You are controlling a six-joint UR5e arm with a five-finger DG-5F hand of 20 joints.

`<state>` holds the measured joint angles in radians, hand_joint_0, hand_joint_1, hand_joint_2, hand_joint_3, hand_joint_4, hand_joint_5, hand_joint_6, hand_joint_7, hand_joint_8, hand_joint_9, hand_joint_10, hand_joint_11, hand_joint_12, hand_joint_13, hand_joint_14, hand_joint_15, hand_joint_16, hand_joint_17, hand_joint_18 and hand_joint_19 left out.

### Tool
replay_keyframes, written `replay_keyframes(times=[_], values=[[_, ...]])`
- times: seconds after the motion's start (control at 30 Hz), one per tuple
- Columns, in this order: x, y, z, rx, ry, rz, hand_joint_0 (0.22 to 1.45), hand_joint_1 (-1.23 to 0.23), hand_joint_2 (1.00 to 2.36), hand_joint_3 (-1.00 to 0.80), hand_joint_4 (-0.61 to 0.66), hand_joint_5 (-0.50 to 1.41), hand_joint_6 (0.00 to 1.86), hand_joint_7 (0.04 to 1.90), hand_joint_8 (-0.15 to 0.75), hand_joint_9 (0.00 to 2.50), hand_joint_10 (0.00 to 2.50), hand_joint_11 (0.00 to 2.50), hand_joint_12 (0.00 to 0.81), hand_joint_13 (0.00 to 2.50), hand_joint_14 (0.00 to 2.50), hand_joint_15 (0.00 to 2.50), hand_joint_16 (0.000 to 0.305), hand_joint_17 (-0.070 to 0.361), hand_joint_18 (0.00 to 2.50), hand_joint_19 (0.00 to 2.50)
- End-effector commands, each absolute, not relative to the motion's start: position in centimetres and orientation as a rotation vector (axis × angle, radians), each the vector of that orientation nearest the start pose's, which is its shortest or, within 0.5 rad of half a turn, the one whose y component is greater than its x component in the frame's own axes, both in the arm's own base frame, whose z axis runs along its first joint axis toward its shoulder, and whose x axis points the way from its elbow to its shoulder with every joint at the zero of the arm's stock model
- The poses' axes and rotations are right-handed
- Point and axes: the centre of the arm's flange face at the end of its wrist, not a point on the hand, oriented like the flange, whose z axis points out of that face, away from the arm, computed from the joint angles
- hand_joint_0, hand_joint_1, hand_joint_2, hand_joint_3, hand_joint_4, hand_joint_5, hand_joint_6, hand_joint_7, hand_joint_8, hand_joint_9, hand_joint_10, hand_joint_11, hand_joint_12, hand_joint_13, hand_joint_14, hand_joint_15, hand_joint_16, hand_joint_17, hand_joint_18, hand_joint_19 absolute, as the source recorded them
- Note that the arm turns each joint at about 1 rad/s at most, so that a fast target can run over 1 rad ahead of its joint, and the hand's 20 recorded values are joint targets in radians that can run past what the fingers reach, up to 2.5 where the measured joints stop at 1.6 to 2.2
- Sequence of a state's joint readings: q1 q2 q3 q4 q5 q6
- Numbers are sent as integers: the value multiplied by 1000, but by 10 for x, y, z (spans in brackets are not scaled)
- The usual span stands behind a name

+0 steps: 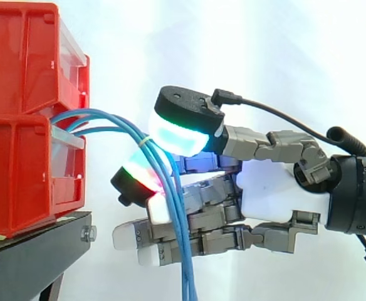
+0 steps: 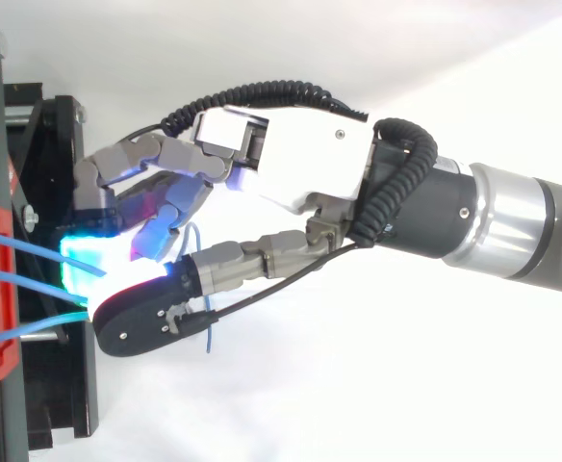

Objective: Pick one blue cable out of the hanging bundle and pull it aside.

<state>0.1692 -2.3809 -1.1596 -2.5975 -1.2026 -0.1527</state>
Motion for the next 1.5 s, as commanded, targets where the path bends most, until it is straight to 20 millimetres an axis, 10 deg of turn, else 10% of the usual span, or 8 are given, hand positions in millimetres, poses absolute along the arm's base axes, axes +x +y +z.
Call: replay_keyframes(times=[0.0,0.73,1.1,1.47], values=[[791,-37,224,1131,1023,1028,570,-555,1019,-240,173,-55,710,1316,249,1173,12,346,330,714,12,262,37,83,531,303],[789,-36,222,1138,1045,1015,515,-759,1000,-500,159,-78,776,1241,281,1183,13,384,355,762,10,269,39,88,577,262],[789,-37,222,1142,1043,1014,594,-843,1026,-128,68,-112,897,1234,275,1163,15,466,337,782,11,288,35,79,591,258],[788,-36,230,1138,1041,1017,563,-730,1017,-188,97,-104,894,1184,279,1208,15,458,352,802,11,308,40,89,601,283]])
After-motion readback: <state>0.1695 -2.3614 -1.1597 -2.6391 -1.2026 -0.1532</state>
